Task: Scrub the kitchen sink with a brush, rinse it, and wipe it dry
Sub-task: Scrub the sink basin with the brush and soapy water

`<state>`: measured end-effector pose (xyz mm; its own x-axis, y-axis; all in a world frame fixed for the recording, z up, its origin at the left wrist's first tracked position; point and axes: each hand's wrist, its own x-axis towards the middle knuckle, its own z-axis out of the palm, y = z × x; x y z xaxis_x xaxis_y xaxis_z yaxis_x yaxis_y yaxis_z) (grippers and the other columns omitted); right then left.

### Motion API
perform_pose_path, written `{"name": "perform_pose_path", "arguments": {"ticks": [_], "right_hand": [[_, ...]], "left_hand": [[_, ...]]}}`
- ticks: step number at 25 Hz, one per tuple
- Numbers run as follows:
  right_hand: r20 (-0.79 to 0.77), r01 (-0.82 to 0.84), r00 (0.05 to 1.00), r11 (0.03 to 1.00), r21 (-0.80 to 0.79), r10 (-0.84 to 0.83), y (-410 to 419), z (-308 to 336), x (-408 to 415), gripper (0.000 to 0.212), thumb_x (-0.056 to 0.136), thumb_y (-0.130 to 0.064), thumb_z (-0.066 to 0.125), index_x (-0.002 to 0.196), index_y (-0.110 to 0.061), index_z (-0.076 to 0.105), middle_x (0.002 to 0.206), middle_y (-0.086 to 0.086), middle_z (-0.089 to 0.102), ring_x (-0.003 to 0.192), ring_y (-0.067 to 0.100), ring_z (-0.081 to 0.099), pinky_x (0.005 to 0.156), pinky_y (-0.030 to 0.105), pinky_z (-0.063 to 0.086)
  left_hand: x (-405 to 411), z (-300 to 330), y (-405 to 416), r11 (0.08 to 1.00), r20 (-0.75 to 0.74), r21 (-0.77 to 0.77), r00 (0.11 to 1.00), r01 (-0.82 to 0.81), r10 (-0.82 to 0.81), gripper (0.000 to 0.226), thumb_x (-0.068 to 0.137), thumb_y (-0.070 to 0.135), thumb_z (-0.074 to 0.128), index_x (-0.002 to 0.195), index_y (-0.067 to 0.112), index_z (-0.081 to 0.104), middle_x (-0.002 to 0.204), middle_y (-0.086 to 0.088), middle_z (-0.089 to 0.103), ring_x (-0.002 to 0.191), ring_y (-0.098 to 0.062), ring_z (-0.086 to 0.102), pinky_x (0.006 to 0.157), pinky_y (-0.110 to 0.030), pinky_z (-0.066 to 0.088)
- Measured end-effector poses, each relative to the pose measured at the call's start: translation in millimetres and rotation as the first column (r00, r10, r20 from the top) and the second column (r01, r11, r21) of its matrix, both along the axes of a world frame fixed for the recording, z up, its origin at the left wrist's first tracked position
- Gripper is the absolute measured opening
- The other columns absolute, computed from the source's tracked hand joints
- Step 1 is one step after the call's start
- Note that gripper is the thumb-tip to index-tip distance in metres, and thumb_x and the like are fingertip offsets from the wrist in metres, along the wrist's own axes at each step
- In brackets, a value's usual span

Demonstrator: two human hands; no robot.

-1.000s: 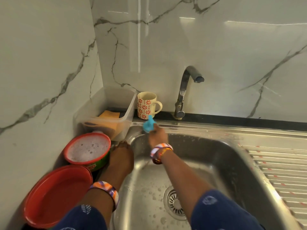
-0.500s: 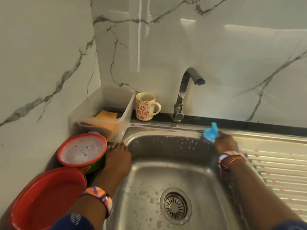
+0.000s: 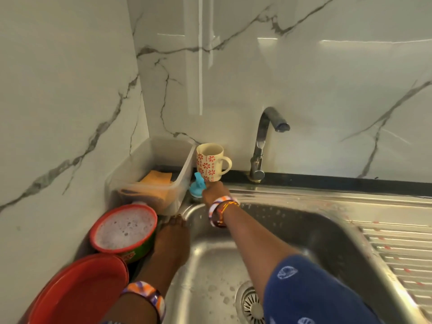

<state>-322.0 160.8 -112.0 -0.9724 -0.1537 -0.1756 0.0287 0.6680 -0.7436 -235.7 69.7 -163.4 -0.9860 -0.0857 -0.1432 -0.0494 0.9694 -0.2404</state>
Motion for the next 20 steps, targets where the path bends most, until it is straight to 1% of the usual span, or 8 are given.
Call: {"name": "perform_pose_path", "arguments": {"ticks": [4,7,9,11,12,14,16,20], "right_hand": [[-0.029,0.118,0.993,0.99,0.083,-0.116,91.0,-1.7,-2.7,0.037,0.094,-0.011,0.042,0.127,-0.013,0.059,0.121,0.013,0.064,0.104,0.026,0.061,0.087,0.03,0.047],[-0.12,0.241,0.967,0.956,0.169,-0.222,143.0,-2.7,6.6,0.037,0.095,-0.011,0.043,0.128,-0.014,0.058,0.117,0.013,0.065,0.094,0.027,0.058,0.078,0.025,0.036],[-0.072,0.249,0.967,0.967,0.056,-0.245,131.6,-3.0,0.4,0.037,0.094,-0.01,0.043,0.128,-0.012,0.058,0.112,0.014,0.065,0.082,0.023,0.055,0.073,0.027,0.037],[0.006,0.15,0.989,0.986,-0.077,-0.15,88.2,-6.6,-7.0,0.04,0.093,-0.006,0.043,0.13,-0.013,0.057,0.109,0.014,0.065,0.072,0.018,0.053,0.07,0.03,0.041],[0.018,0.09,0.996,0.99,-0.111,-0.089,63.1,-9.0,-8.2,0.041,0.093,-0.006,0.042,0.131,-0.013,0.055,0.114,0.014,0.064,0.076,0.019,0.055,0.075,0.031,0.044],[0.023,-0.002,1.0,0.991,-0.135,0.005,19.1,-7.3,-8.3,0.04,0.093,-0.007,0.043,0.132,-0.01,0.052,0.126,0.014,0.059,0.099,0.027,0.059,0.09,0.035,0.048],[0.013,-0.034,0.999,0.997,-0.063,0.035,0.4,2.6,-12.1,0.038,0.094,-0.011,0.044,0.131,-0.005,0.05,0.127,0.013,0.056,0.115,0.03,0.055,0.1,0.036,0.046],[-0.014,-0.023,1.0,1.0,0.013,0.023,10.5,3.2,-24.2,0.039,0.094,-0.016,0.047,0.132,-0.007,0.049,0.131,0.013,0.055,0.117,0.03,0.054,0.099,0.034,0.045]], "left_hand": [[0.7,3.0,-1.1,1.0,0.008,0.015,1.0,0.003,-0.003,0.057,0.094,0.013,0.035,0.148,0.003,0.019,0.154,-0.013,0.02,0.142,-0.024,0.022,0.116,-0.041,0.016],[-0.2,2.8,-1.3,1.0,0.02,0.021,1.0,0.016,-0.017,0.059,0.095,0.012,0.036,0.149,0.003,0.015,0.157,-0.012,0.015,0.144,-0.024,0.018,0.119,-0.041,0.014],[-2.0,5.0,-2.0,0.999,0.017,0.047,1.0,0.02,-0.021,0.058,0.095,0.011,0.035,0.149,0.003,0.014,0.157,-0.012,0.014,0.145,-0.024,0.017,0.118,-0.04,0.016],[-3.3,5.6,-2.9,0.997,0.015,0.068,1.0,0.022,-0.024,0.058,0.095,0.01,0.036,0.149,0.003,0.016,0.157,-0.012,0.014,0.144,-0.024,0.018,0.118,-0.041,0.018],[-2.5,5.2,-3.5,0.997,0.022,0.079,1.0,0.019,-0.021,0.057,0.095,0.01,0.035,0.149,0.003,0.017,0.157,-0.012,0.014,0.144,-0.024,0.019,0.118,-0.041,0.018],[-1.1,3.4,-4.9,0.996,0.028,0.084,0.999,0.015,-0.017,0.056,0.096,0.01,0.033,0.149,0.004,0.016,0.157,-0.012,0.014,0.145,-0.023,0.017,0.118,-0.04,0.016],[-0.3,2.4,-6.5,0.996,0.029,0.083,0.999,0.02,-0.022,0.056,0.097,0.011,0.031,0.15,0.005,0.014,0.158,-0.011,0.011,0.145,-0.023,0.015,0.119,-0.041,0.012],[-1.8,0.2,-4.7,0.998,0.044,0.059,0.999,0.02,-0.023,0.058,0.098,0.012,0.031,0.151,0.004,0.01,0.158,-0.012,0.008,0.146,-0.025,0.012,0.119,-0.042,0.009]]}}
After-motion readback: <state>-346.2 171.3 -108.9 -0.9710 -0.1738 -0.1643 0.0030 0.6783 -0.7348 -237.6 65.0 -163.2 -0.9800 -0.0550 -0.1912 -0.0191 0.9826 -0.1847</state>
